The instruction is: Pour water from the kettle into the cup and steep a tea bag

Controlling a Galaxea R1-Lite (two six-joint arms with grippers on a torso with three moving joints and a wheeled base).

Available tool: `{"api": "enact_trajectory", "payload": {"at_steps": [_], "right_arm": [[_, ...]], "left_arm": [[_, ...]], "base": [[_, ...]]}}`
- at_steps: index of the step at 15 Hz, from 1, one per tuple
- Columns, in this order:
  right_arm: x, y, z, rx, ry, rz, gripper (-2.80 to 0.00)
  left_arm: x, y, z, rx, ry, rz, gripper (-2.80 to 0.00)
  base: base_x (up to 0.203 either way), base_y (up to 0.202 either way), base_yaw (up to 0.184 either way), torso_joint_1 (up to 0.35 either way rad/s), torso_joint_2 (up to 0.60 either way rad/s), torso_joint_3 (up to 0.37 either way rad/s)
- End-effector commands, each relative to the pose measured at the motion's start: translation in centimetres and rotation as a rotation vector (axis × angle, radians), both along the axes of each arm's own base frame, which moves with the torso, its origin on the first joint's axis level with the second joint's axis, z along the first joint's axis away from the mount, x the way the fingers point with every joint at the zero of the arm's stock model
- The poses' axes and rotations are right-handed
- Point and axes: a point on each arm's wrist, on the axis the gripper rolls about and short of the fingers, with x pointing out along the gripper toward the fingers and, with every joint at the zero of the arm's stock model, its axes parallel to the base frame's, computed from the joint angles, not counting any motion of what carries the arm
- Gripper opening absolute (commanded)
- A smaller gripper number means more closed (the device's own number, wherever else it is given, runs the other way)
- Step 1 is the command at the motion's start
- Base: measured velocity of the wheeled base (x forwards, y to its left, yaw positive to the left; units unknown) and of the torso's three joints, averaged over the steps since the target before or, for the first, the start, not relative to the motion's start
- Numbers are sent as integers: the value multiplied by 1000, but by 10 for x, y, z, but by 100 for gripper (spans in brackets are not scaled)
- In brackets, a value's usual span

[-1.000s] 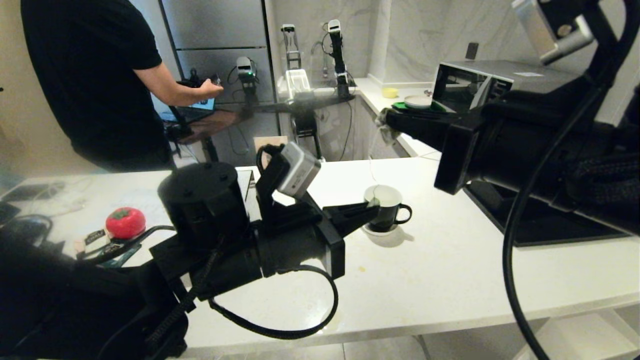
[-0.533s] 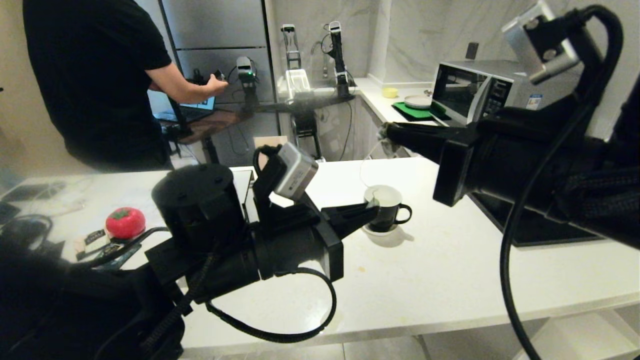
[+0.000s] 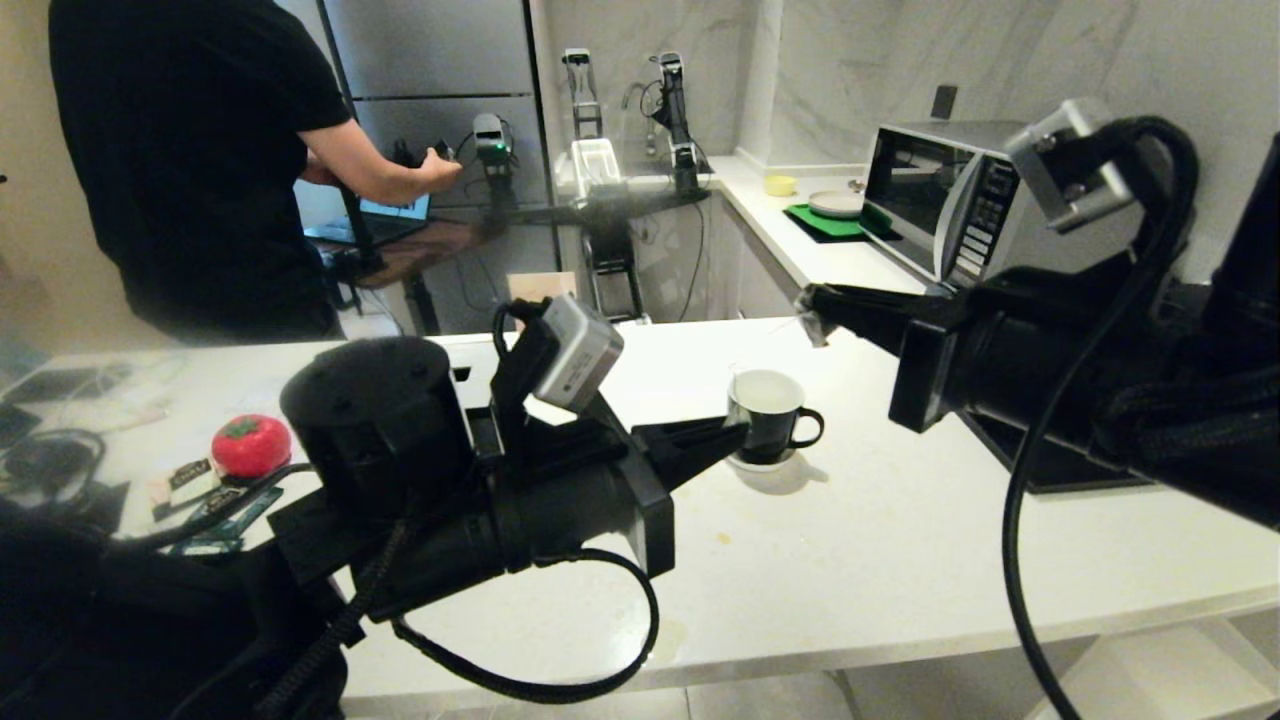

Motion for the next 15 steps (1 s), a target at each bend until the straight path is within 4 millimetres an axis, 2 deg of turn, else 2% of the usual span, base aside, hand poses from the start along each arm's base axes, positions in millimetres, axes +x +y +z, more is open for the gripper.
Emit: {"api": "enact_trajectory", "payload": {"at_steps": [1, 6, 15], "right_arm": [[-2, -5, -9, -17, 18, -12, -280], [-7, -10, -33, -3, 48, -15, -280], [-13, -15, -57, -54, 105, -13, -280]], "left_arm": [[-1, 1, 2, -7, -7, -2, -280], [-1, 0, 2, -8, -8, -3, -280], [0, 0, 2, -7, -7, -3, -280]], "base": [[0, 0, 0, 0, 0, 0], [0, 0, 0, 0, 0, 0], [0, 0, 0, 0, 0, 0]]}}
